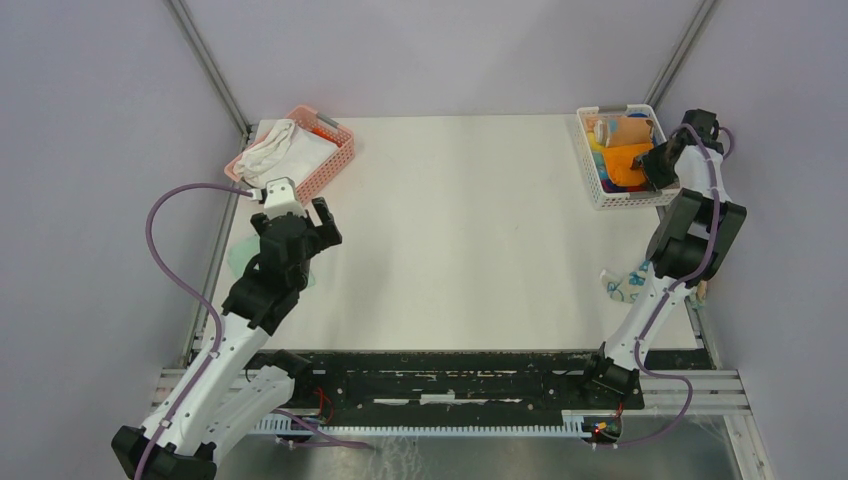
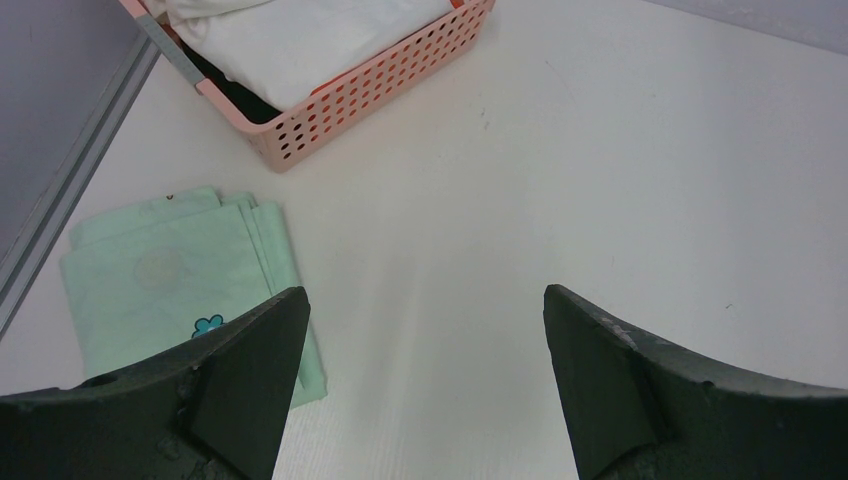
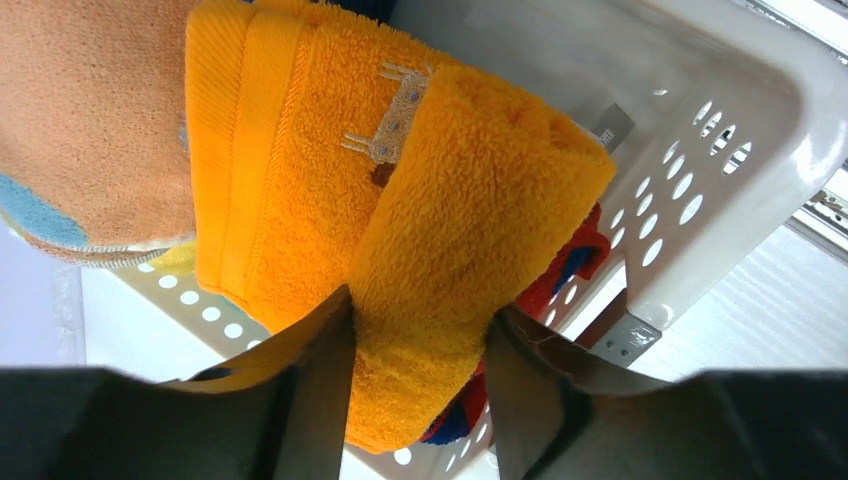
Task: Roll the towels
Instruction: Pick up the towel from the bin, then place the towel at the center of the board.
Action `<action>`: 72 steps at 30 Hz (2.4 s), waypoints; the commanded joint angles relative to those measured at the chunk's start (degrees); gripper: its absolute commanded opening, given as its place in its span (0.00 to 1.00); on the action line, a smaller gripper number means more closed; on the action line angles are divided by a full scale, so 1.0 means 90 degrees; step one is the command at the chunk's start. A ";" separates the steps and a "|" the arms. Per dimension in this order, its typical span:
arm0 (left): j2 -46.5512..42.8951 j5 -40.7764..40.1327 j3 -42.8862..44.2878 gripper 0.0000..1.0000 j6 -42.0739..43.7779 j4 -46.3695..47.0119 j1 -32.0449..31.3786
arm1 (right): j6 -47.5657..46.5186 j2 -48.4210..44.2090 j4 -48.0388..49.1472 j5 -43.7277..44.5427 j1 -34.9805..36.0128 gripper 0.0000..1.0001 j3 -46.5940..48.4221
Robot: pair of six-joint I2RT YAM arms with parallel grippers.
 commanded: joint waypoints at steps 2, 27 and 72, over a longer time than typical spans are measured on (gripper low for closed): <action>-0.0075 0.0069 0.0022 0.93 0.0395 0.0279 -0.0021 | 0.0022 -0.0091 -0.0075 0.0071 -0.0026 0.42 0.0299; -0.0176 0.1152 0.0365 0.93 -0.0183 -0.0120 -0.0023 | -0.0207 -0.2341 0.0252 -0.1386 0.2967 0.11 0.0053; 0.5350 0.4082 0.0466 0.54 -0.2925 0.3385 -0.2074 | 0.0459 -0.3541 0.4499 -0.0998 0.5923 0.66 -0.6889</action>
